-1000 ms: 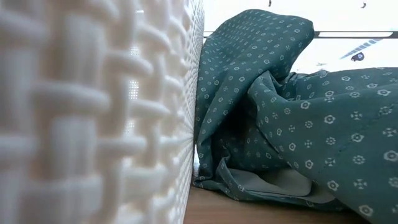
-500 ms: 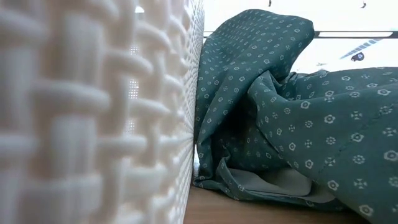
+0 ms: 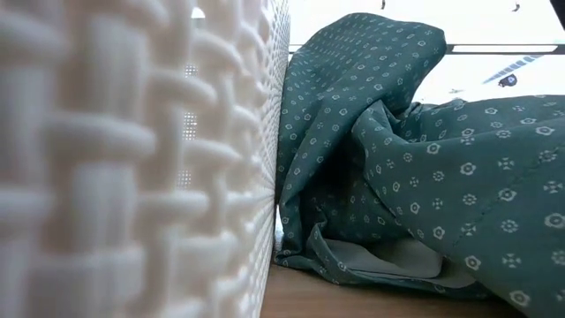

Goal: Pick & Place Cloths
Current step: Put the black polo into the white bin

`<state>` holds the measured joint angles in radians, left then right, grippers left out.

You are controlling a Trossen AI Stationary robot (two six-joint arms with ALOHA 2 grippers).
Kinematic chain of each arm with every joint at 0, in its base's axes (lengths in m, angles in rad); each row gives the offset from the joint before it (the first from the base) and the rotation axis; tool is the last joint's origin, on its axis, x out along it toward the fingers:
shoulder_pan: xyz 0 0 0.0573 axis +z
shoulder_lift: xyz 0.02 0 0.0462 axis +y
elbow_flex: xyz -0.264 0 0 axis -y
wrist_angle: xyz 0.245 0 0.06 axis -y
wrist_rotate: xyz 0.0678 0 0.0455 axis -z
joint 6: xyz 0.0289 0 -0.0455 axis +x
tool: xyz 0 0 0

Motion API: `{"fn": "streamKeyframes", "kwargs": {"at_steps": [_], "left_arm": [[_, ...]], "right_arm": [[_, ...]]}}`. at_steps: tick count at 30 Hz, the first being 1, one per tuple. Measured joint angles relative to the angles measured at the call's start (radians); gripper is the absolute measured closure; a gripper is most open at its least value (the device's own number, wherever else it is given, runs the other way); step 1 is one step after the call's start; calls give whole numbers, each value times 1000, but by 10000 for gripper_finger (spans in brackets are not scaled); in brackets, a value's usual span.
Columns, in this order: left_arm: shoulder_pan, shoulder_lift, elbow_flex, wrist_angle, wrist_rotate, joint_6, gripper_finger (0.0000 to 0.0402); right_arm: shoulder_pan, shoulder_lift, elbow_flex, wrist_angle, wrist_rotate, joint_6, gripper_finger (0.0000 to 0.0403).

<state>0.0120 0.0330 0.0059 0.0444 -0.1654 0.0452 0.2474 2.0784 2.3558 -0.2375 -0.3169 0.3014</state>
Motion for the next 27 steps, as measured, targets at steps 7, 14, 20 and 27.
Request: {"fn": "streamKeyframes", "kwargs": {"at_steps": [7, 14, 20, 27], "left_arm": [[0, 1, 0, 0, 0, 0, 367], [0, 2, 0, 0, 0, 0, 367], [0, 2, 0, 0, 0, 0, 367], [0, 2, 0, 0, 0, 0, 367]], "right_arm": [[-10, 70, 0, -146, -105, 105, 385], [-47, 117, 0, -366, -103, 139, 385], [-77, 139, -4, -493, -91, 57, 372], [-77, 151, -5, -505, -75, -69, 339]]}}
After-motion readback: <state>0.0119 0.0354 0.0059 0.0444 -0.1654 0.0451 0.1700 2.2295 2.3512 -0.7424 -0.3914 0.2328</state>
